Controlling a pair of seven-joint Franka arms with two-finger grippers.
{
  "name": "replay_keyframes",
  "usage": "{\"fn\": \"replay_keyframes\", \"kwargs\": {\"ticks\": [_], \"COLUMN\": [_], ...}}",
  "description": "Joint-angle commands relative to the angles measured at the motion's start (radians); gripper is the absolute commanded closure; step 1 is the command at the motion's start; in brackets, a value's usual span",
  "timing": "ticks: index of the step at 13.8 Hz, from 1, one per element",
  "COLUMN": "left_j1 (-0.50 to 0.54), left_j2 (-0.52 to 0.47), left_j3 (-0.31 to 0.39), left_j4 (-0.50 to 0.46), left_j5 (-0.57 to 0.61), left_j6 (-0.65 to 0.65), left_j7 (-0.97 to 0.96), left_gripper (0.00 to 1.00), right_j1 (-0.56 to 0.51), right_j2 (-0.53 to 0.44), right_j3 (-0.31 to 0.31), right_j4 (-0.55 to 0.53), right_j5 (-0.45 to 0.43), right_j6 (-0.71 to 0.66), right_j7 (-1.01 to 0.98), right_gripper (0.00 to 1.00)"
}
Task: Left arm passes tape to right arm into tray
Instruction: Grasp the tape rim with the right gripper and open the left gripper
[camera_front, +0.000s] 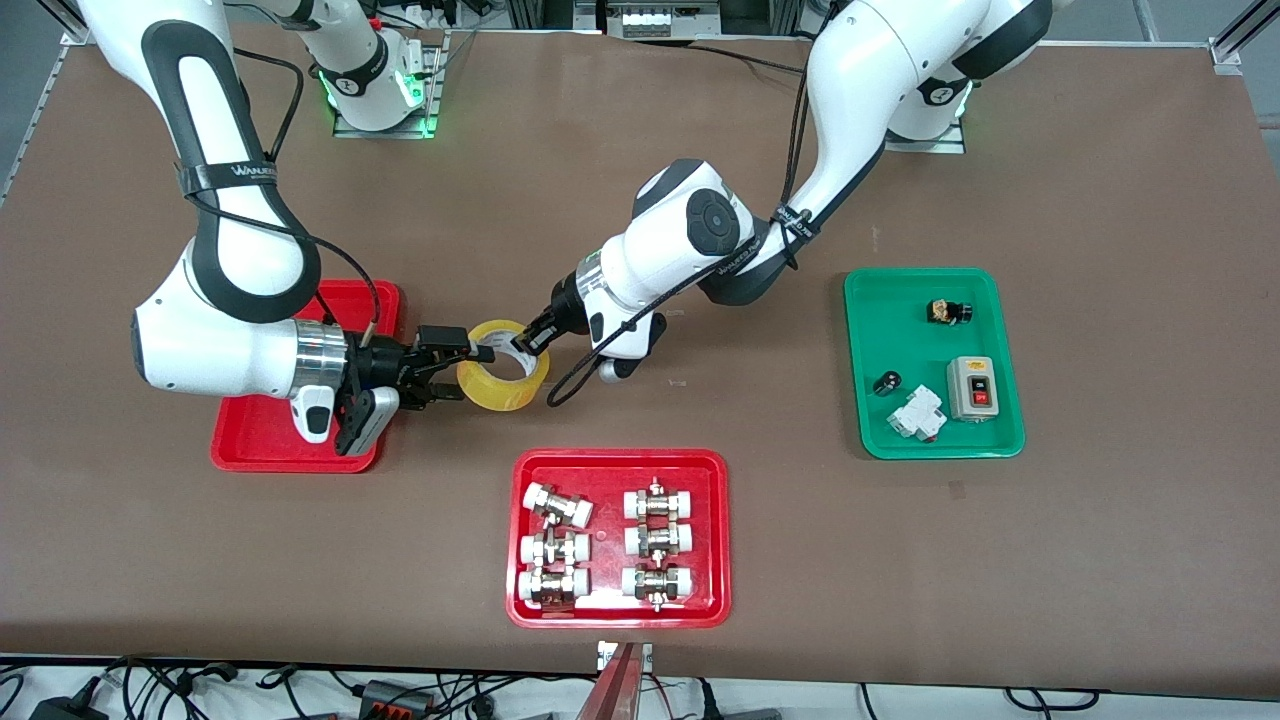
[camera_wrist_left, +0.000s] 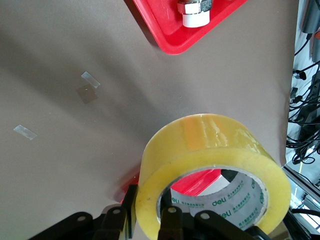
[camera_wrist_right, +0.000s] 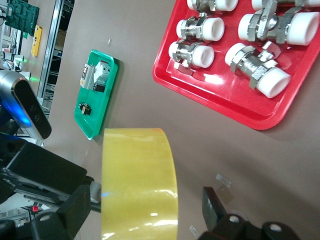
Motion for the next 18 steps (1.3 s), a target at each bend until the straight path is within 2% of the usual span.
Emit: {"fn": "replay_keyframes", "kwargs": {"ticks": [1, 2, 4, 6, 7, 9, 10, 11, 14, 18], "left_j1": [-0.014, -0.016, -0.014, -0.014, -0.013, -0.003, -0.005, 0.0, 0.079, 0.226], "left_j2": [0.013, 0.013, 0.013, 0.013, 0.013, 0.01, 0.007, 0.0, -0.07, -0.2], "left_j3": [0.009, 0.008, 0.009, 0.008, 0.008, 0.008, 0.009, 0.009, 0.008, 0.009], "left_j4": [0.035, 0.035, 0.035, 0.035, 0.035, 0.035, 0.033, 0.035, 0.029, 0.024], "left_j5": [-0.011, -0.011, -0.012, -0.014, -0.015, -0.012, -0.008, -0.006, -0.003, -0.001], "left_j6": [0.007, 0.007, 0.007, 0.006, 0.007, 0.004, 0.004, 0.001, -0.109, -0.471], "left_j7": [0.015, 0.015, 0.037, 0.044, 0.044, 0.044, 0.046, 0.044, 0.043, 0.041], "left_gripper": [0.99, 0.99, 0.99, 0.98, 0.92, 0.6, 0.13, 0.0, 0.0, 0.0], "right_j1": [0.009, 0.007, 0.007, 0.007, 0.007, 0.007, 0.007, 0.007, 0.007, -0.022], "right_j2": [-0.002, -0.003, -0.008, -0.009, -0.011, -0.011, -0.011, -0.011, -0.011, -0.009], "right_j3": [-0.004, -0.004, -0.004, -0.004, -0.004, -0.004, -0.004, -0.004, -0.004, -0.013], "right_j4": [0.007, 0.007, 0.009, 0.01, 0.01, 0.01, 0.01, 0.012, 0.013, 0.006], "right_j5": [0.025, 0.025, 0.025, 0.025, 0.025, 0.025, 0.025, 0.025, 0.025, 0.021], "right_j6": [0.009, 0.007, -0.001, -0.002, -0.002, -0.001, -0.001, -0.001, -0.001, -0.02], "right_j7": [-0.02, -0.02, -0.008, -0.006, -0.006, -0.006, -0.006, -0.006, -0.006, -0.011], "right_gripper": [0.63, 0.8, 0.98, 1.0, 1.0, 1.0, 1.0, 1.0, 1.0, 1.0]}}
